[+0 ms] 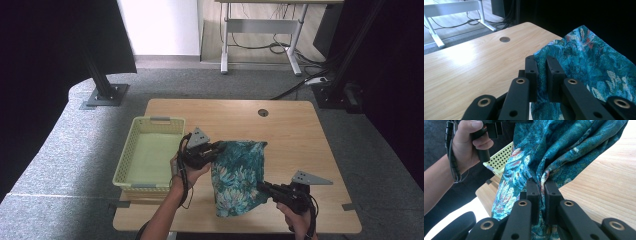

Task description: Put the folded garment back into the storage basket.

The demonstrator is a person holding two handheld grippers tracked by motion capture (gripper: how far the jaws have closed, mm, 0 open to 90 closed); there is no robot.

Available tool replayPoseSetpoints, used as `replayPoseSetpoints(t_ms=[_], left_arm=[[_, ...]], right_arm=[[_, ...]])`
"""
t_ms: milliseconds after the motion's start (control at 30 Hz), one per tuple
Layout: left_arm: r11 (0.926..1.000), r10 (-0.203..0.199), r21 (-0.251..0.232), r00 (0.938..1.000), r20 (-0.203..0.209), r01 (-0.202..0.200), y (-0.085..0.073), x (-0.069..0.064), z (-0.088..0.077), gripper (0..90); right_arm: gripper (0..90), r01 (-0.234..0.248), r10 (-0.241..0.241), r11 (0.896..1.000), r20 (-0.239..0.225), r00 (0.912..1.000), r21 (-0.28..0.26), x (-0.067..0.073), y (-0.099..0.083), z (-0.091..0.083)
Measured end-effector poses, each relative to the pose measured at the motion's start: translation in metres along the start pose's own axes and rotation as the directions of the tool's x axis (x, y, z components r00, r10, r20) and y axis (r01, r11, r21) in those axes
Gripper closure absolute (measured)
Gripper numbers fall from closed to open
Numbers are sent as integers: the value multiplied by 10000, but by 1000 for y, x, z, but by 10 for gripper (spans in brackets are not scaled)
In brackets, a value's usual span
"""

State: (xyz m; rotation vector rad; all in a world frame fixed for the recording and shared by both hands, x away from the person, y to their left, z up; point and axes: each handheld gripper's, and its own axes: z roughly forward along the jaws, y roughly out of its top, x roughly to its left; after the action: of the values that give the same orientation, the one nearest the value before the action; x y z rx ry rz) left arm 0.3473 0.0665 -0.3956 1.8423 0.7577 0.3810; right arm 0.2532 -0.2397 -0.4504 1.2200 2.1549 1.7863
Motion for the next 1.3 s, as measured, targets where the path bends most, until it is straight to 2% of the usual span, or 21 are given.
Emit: replayPoseSetpoints(t_ms=[367,1300], left_arm=[[9999,91,56,9999,-96,-91,2,2,-5,814],[9999,108,38,9983,-566,-106,4,20,-31,814]], right_arm=[[838,-119,119,9999,-163,9998,4,0,1,6],[838,53,-45,9998,-467,9989,167,15,15,34]])
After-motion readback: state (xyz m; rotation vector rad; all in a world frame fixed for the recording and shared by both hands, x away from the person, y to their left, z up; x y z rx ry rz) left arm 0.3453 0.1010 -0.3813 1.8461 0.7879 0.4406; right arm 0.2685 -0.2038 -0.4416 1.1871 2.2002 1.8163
